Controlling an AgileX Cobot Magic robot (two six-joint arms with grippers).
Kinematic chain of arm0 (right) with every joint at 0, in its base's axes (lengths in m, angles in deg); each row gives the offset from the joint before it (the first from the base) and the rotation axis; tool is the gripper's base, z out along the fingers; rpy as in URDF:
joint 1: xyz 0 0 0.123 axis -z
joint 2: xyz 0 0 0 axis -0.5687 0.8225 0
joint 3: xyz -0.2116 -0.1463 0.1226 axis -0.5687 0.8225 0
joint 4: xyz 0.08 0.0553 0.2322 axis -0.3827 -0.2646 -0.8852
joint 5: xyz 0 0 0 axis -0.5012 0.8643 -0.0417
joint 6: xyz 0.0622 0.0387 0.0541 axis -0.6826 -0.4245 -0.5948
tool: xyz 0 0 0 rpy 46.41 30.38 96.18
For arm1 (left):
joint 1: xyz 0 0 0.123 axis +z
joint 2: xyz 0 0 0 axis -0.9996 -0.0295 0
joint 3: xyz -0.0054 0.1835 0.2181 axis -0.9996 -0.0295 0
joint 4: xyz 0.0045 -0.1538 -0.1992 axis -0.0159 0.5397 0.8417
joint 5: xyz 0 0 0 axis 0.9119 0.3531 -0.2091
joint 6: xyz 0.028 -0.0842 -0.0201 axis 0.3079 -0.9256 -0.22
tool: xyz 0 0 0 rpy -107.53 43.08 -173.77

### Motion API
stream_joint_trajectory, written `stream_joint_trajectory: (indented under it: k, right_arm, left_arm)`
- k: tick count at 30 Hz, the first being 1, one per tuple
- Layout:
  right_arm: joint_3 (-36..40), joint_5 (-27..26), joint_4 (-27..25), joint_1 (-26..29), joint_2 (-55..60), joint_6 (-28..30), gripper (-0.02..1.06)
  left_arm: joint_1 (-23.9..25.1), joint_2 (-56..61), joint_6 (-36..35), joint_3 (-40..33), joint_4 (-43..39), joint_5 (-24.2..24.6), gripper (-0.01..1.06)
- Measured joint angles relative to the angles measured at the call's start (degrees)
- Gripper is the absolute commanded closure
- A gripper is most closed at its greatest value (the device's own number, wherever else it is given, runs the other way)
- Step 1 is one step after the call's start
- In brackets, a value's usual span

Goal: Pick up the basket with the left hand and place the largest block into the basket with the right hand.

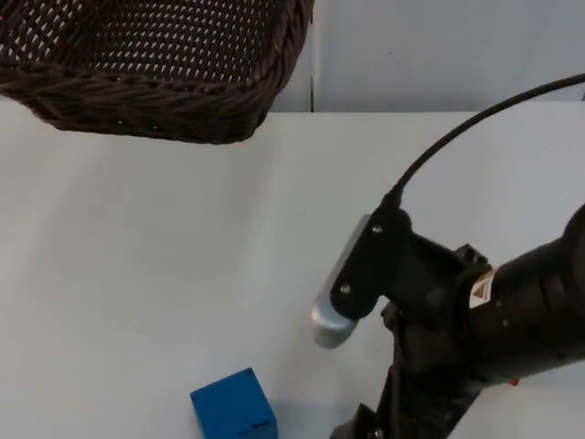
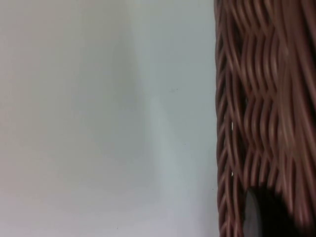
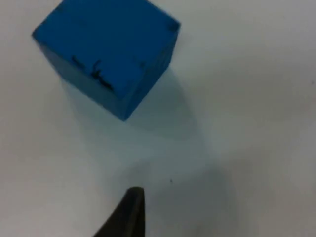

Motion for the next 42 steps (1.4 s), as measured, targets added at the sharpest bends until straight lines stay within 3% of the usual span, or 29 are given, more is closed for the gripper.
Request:
stream_joint_trajectory:
  k: [2, 10, 14, 19, 22, 35, 42]
  right_arm:
    - [-1.2, 2.6, 2.3, 0.0, 0.0, 0.4, 0.04]
    - [-7.9, 10.2, 3.3, 0.0, 0.5, 6.5, 0.04]
    - [-10.9, 14.4, -0.1, 0.0, 2.3, 12.3, 0.04]
    - [-15.7, 19.4, -9.6, 0.0, 7.1, 25.7, 0.04]
    - [-17.9, 21.4, -11.6, 0.0, 9.3, 28.6, 0.04]
    - [-29.0, 30.6, -12.6, 0.0, 17.7, 41.8, 0.04]
    - [-32.5, 33.4, -12.6, 0.0, 20.7, 43.6, 0.04]
  left_arm:
    - [0.0, 0.0, 0.0, 0.0, -0.1, 0.0, 1.05]
    - [0.0, 0.0, 0.0, 0.0, -0.7, 0.0, 1.05]
    - [0.0, 0.0, 0.0, 0.0, -0.8, 0.0, 1.05]
    - [0.0, 0.0, 0.0, 0.0, -0.8, 0.0, 1.05]
    - [0.0, 0.0, 0.0, 0.0, -0.8, 0.0, 1.05]
    - [0.0, 0.0, 0.0, 0.0, -0.9, 0.0, 1.05]
    - [0.0, 0.0, 0.0, 0.0, -1.3, 0.0, 1.05]
